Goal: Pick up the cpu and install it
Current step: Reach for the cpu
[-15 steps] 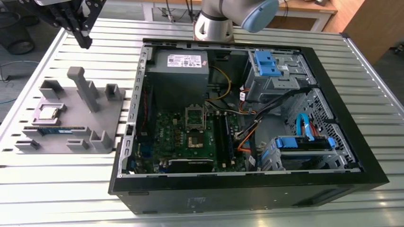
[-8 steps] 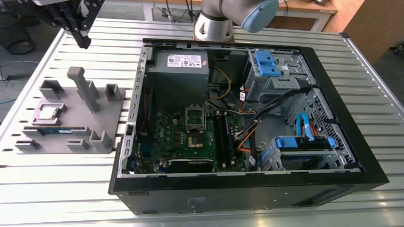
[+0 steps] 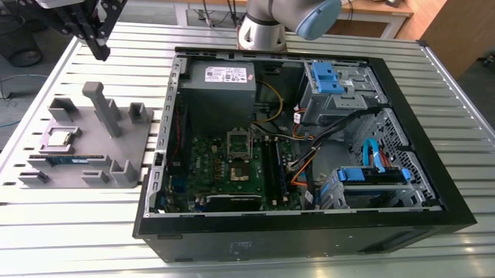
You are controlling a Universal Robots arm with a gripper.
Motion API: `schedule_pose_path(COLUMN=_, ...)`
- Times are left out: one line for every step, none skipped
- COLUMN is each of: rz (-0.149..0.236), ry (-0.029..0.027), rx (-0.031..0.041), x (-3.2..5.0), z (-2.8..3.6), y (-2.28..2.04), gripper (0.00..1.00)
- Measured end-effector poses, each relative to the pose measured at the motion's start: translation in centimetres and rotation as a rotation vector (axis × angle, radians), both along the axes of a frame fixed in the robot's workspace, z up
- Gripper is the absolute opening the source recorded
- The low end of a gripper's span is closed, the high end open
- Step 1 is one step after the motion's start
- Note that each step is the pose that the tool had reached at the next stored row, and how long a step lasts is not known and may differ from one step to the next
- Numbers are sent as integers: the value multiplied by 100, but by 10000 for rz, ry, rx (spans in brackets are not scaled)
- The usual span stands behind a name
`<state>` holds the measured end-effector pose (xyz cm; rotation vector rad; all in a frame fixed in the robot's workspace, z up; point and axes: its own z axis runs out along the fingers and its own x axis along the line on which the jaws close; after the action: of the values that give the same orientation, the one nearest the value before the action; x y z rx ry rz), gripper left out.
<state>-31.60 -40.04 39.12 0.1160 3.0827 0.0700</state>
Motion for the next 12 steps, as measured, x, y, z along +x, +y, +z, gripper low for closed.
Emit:
schedule_pose_path(rz=0, ry=0, rx=0, x=-1, z=-2, y=-3, gripper=11)
schedule_pose_path(rz=1, ry=0, rx=-1, x=-2, z=-4, y=-5, gripper=11)
schedule_pose_path(rz=1, ry=1, rx=-1, x=-3, z=-5, y=-6, gripper=11)
schedule_pose_path(rz=1, ry=1, rx=-1, x=-4, z=-5, y=-6, gripper=11)
schedule_pose_path(rz=1, ry=1, rx=-1, x=-5, z=-6, y=-6, gripper=11)
schedule_pose_path(rz=1, ry=1, rx=-1, x=-6, z=-6, y=-6, gripper=11)
schedule_pose_path(rz=1, ry=1, rx=-2, x=-6, z=-8, y=-6, gripper=11)
schedule_pose_path(rz=1, ry=2, rx=-1, x=-7, z=-10, y=-7, gripper=11)
schedule_pose_path(rz=1, ry=1, rx=-1, x=-8, z=-13, y=-7, gripper=11)
schedule_pose_path(rz=1, ry=1, rx=-1, x=-9, z=-15, y=-8, gripper=11)
schedule_pose_path(rz=0, ry=1, rx=-1, x=-10, z=-17, y=-8, gripper=11)
schedule_pose_path(rz=1, ry=1, rx=-1, x=-12, z=-20, y=-10, gripper=11)
